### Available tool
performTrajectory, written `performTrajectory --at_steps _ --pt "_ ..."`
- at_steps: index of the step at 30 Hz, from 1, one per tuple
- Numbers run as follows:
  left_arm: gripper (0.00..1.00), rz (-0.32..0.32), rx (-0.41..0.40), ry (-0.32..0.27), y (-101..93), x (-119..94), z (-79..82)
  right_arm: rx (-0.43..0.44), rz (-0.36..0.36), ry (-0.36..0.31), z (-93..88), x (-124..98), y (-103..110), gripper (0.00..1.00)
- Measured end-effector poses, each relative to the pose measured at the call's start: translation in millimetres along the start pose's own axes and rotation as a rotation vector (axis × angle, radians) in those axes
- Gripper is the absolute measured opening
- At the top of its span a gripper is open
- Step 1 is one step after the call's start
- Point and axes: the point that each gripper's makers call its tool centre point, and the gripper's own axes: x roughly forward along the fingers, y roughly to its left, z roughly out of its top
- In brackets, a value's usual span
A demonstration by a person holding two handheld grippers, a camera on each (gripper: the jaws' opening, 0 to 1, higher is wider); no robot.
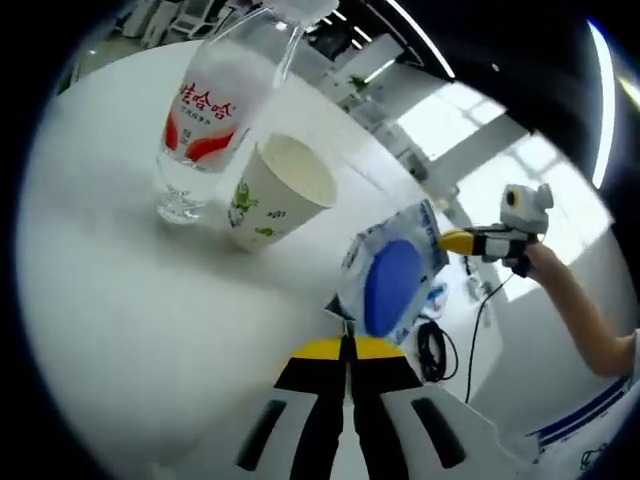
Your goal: Arrange the tabletop items into an orderly group along one side of the table until the central work area is clear of visible clutter.
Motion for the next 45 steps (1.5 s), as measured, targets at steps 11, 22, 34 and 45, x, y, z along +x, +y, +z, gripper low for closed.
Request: performTrajectory --at_steps 11,22,34,45 --pt "0.00 -0.001 0.087 -0.015 -9.7 7.6 26.7 0.123 -0.014 -0.068 -23.0 -18.7 2.6 0.00" --pt "0.00 0.020 0.207 0.004 -10.5 16.2 46.6 0.276 0.011 -0.113 -44.3 -20.4 9.7 0.00" --pt "0.00 0.071 0.241 0.066 8.3 5.9 32.3 0.411 0.064 -0.054 -76.4 7.3 35.5 0.00" --pt "0.00 0.105 0.220 0.096 24.3 -3.2 23.7 0.480 0.110 -0.016 -87.5 21.8 54.7 0.00"
